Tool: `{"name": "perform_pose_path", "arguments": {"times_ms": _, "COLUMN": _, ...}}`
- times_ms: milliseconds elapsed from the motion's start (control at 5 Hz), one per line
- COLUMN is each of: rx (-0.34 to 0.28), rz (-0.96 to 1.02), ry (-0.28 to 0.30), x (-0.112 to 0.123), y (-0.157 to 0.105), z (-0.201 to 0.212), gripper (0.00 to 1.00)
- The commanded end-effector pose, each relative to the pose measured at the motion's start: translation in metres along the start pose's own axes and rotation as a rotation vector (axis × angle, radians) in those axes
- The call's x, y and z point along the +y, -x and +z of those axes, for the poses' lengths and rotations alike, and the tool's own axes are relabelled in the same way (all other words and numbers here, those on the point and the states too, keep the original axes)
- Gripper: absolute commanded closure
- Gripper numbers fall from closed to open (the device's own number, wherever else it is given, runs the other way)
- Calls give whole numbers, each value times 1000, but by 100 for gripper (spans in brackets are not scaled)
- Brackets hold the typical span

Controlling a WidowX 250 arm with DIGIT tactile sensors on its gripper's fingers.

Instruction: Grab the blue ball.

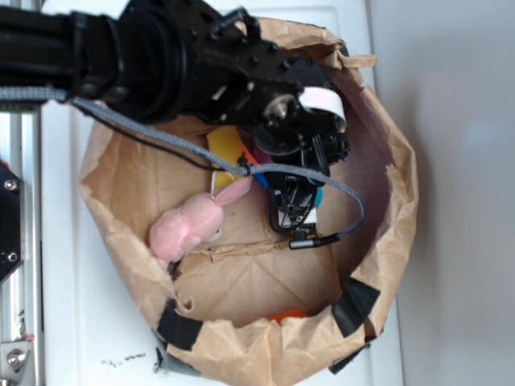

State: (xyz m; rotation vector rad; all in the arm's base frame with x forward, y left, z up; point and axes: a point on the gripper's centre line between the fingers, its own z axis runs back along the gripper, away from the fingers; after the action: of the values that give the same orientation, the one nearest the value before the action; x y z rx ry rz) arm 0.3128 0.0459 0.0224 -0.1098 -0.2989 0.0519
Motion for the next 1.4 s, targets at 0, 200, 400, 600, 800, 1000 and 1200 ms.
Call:
{"name": "perform_pose_path", "arguments": {"times_ms": 0, "rx": -12, "rz": 48, "ry": -11, "x": 4, "y": -4, "z": -9, "gripper": 100}}
{"name": "perform_pose_path", "arguments": {"times_ms": 200, "rx": -22, "rz": 57, "ry": -18, "x": 3, "y": -5, "z": -9, "gripper": 100}}
{"name": "perform_pose_path", "arguments": {"times_ms": 400, "rx": -31, "rz": 65, "ry": -14, "x": 2, "y": -6, "z": -5, "gripper": 100}}
{"name": "perform_pose_path", "arguments": {"times_ms": 600, "rx": -27, "rz": 67, "ry": 0, "x": 1, "y": -5, "z": -1, "gripper": 100}}
{"name": "perform_pose_path", "arguments": {"times_ms": 800, "rx": -31, "rz": 67, "ry": 24, "x": 0, "y": -4, "z": 8, "gripper": 100}}
{"name": "perform_pose_path", "arguments": {"times_ms": 1000, "rx": -27, "rz": 69, "ry": 51, "x": -2, "y": -4, "z": 20, "gripper": 100}}
{"name": "perform_pose_path", "arguments": {"times_ms": 1200, "rx": -37, "rz": 93, "ry": 125, "x": -8, "y": 1, "z": 72, "gripper": 100}}
